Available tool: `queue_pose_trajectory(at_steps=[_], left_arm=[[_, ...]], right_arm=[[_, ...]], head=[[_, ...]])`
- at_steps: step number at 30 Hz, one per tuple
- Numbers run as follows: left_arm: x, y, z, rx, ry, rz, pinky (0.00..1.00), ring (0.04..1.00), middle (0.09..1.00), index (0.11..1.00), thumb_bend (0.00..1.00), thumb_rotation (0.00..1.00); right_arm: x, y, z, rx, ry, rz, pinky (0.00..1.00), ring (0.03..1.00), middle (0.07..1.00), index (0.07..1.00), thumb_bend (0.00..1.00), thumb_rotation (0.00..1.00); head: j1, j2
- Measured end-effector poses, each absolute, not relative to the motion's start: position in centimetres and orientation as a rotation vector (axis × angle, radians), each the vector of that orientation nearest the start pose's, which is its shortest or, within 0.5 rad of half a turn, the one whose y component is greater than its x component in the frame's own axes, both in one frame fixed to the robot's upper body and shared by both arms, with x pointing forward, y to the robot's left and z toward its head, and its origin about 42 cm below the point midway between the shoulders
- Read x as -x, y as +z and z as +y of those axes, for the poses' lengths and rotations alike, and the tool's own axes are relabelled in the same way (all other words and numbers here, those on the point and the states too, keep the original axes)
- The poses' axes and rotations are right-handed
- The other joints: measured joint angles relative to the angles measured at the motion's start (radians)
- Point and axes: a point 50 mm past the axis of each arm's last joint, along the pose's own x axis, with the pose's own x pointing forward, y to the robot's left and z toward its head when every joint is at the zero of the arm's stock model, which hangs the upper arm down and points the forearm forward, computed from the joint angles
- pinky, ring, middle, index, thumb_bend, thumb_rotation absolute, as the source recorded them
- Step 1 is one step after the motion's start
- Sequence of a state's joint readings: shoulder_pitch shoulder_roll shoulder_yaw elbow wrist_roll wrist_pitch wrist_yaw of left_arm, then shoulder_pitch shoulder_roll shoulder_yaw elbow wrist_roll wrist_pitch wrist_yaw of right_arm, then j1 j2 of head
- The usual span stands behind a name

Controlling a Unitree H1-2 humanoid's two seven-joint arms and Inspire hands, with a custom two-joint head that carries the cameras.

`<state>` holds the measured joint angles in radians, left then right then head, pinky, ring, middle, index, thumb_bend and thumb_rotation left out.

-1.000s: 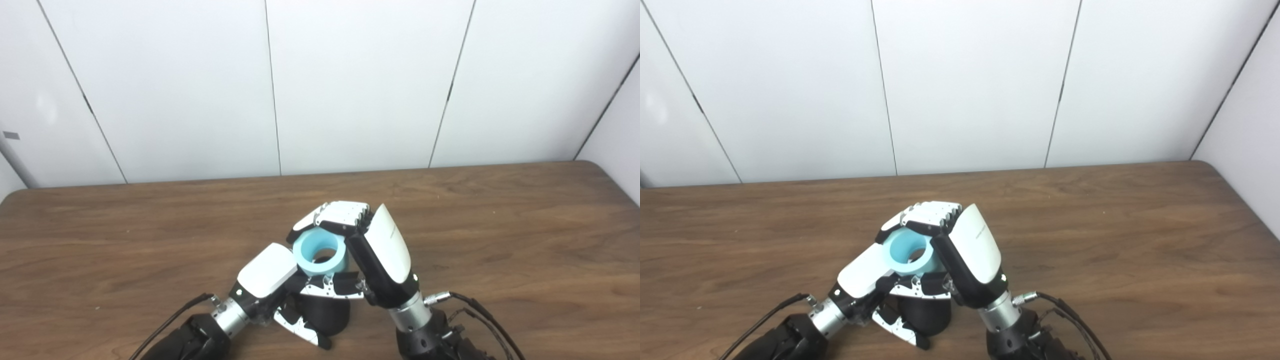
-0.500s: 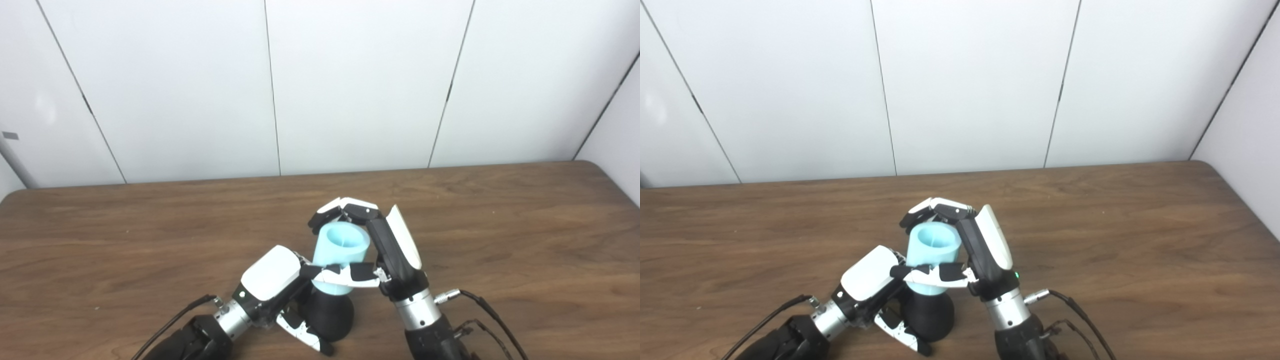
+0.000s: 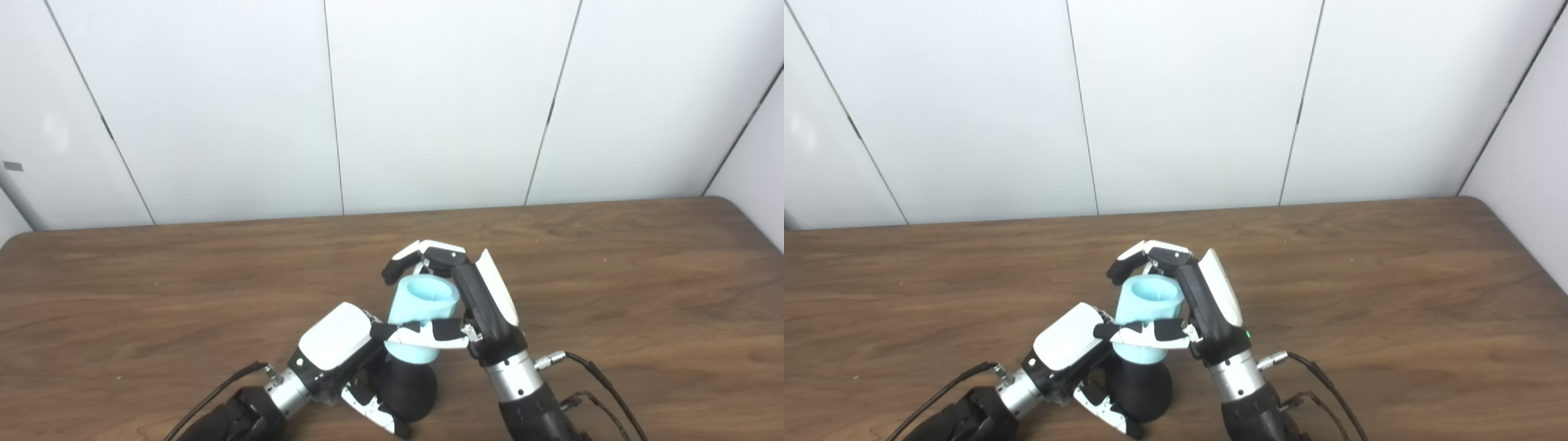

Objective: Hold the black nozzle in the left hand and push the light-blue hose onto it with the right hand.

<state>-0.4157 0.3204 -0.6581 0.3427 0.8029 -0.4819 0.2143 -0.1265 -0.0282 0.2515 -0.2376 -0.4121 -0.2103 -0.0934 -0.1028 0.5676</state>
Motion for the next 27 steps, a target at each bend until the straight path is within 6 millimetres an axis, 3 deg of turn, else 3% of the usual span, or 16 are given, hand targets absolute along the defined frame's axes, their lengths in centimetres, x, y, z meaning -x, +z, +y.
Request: queue_pose_trajectory(at_steps=[4, 8, 13, 18, 27], left_arm=[[-35.16, 11.10, 13.94, -1.075, -0.734, -0.717, 0.06, 0.109, 0.174, 0.483, 0.52, 0.04], [-35.23, 11.09, 13.94, -1.066, -0.739, -0.698, 0.06, 0.106, 0.172, 0.482, 0.52, 0.04], [-35.34, 11.07, 13.97, -1.045, -0.743, -0.662, 0.06, 0.105, 0.171, 0.483, 0.52, 0.04], [-35.44, 11.08, 13.96, -1.011, -0.751, -0.625, 0.06, 0.102, 0.162, 0.482, 0.52, 0.04], [-35.58, 11.08, 13.97, -0.988, -0.760, -0.588, 0.06, 0.111, 0.168, 0.482, 0.52, 0.04]], right_arm=[[-29.29, 20.74, -13.82, 0.368, 0.163, -0.632, 0.10, 0.190, 0.437, 0.532, 0.51, 0.00], [-29.27, 20.76, -13.80, 0.386, 0.161, -0.640, 0.10, 0.181, 0.454, 0.535, 0.52, 0.00], [-29.16, 20.84, -13.90, 0.420, 0.167, -0.670, 0.21, 0.306, 0.501, 0.466, 0.52, 0.00], [-28.95, 20.66, -14.21, 0.495, 0.201, -0.693, 0.37, 0.473, 0.502, 0.469, 0.52, 0.00], [-28.63, 20.52, -14.13, 0.607, 0.238, -0.714, 0.37, 0.486, 0.496, 0.474, 0.52, 0.00]], head=[[0.000, 0.000], [0.000, -0.006], [0.000, -0.005], [0.000, -0.005], [0.000, -0.006]])
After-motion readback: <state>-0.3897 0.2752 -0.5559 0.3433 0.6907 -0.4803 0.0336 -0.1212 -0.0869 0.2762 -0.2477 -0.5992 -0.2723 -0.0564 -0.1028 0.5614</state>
